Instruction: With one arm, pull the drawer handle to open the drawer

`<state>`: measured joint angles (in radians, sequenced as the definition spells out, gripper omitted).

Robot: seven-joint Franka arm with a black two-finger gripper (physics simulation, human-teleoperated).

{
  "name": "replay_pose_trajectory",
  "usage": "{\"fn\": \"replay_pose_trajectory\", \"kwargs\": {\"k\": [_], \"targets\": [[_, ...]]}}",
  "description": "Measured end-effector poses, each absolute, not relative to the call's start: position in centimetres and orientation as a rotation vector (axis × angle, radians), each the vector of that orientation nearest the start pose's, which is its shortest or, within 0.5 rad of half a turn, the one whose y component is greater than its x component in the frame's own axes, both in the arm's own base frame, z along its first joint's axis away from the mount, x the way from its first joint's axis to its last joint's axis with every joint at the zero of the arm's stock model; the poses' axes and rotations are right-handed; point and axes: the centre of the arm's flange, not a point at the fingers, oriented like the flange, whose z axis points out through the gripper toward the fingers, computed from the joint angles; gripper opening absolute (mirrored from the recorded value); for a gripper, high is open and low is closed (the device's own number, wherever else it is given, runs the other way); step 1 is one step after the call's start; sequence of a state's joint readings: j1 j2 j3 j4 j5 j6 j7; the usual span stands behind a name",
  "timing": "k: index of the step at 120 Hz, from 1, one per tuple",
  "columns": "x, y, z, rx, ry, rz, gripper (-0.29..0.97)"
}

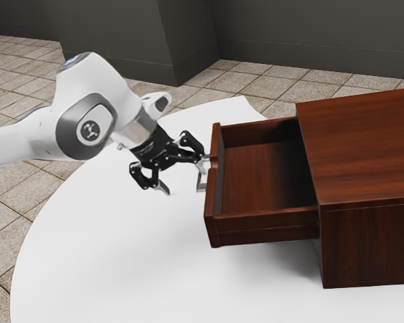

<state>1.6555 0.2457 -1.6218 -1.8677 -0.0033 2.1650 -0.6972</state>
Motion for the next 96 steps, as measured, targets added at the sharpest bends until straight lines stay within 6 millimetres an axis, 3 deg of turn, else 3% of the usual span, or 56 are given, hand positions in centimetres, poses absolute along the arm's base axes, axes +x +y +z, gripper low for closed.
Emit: {"fn": "replay_pose_trajectory", "kwargs": {"k": [22,54,76,90,96], "targets": [[57.7,8.0,54.0,-3.194,-1.304,-0.372,0.68],[57.4,7.7,54.3,-3.18,-1.261,-0.398,0.68],[55.7,3.9,62.2,-3.161,-1.035,-0.62,0.68],[53.3,1.8,66.0,-3.141,-0.862,-0.675,0.68],[52.4,-0.1,68.3,-3.115,-0.715,-0.691,0.68]]}}
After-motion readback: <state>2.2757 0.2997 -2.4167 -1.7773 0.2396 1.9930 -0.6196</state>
